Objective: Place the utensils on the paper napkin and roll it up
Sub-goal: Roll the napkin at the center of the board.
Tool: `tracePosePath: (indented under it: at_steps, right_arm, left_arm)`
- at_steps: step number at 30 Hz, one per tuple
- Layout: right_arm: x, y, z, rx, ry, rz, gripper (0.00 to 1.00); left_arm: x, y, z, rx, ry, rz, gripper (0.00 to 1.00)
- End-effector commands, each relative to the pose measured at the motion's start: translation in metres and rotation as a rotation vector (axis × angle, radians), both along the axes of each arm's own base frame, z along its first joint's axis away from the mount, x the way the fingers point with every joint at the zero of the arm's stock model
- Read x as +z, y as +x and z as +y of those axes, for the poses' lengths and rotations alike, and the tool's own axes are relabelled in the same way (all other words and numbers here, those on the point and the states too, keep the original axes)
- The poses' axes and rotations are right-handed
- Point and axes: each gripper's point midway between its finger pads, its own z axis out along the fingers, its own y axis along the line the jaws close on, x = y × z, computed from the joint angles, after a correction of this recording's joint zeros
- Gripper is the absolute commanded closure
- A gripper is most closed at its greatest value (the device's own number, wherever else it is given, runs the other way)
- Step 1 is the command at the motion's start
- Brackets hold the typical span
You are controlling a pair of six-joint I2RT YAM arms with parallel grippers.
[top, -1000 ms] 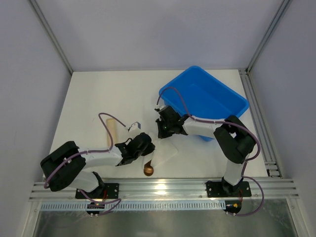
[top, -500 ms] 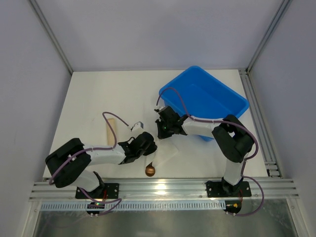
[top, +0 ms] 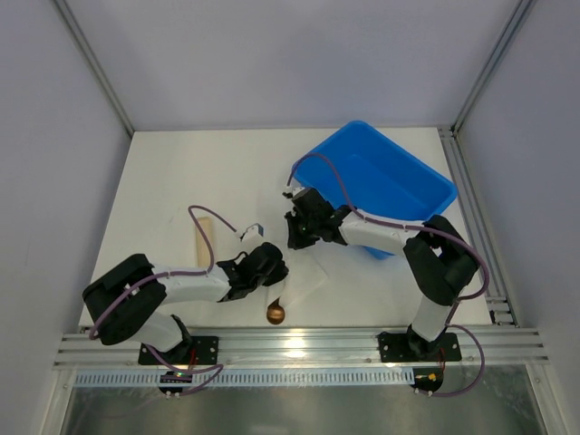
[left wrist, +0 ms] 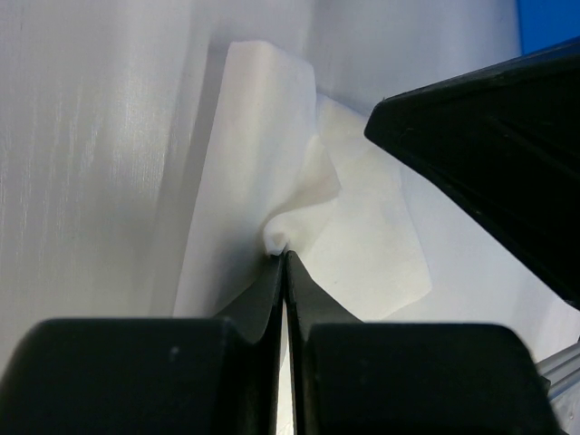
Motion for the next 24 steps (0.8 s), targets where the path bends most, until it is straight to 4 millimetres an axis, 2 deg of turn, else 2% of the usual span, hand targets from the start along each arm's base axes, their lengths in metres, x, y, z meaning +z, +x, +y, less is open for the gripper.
tracePosePath:
  at_steps: [1,12,20,24]
  right_arm:
    - [0.034,0.004,0.016,0.031,0.069,-0.057,0.96]
    - [0.017,-0.01,0.031,0.066,0.08,-0.009,0.96]
    - [-0.004,-0.021,0.021,0.063,0.052,0.027,0.96]
    - [-0.007,-0.026,0.018,0.062,0.05,0.028,0.96]
  left_arm:
    - [0.005,0.0,-0.002,-0.021,0.015,-0.017,1.0]
    - [0.007,0.0,-0.003,-0.022,0.006,-0.023,1.0]
    - [0.006,0.0,-0.004,-0.023,-0.006,-0.024,0.96]
    - [0.005,0.0,-0.003,-0.02,-0.007,-0.024,0.94]
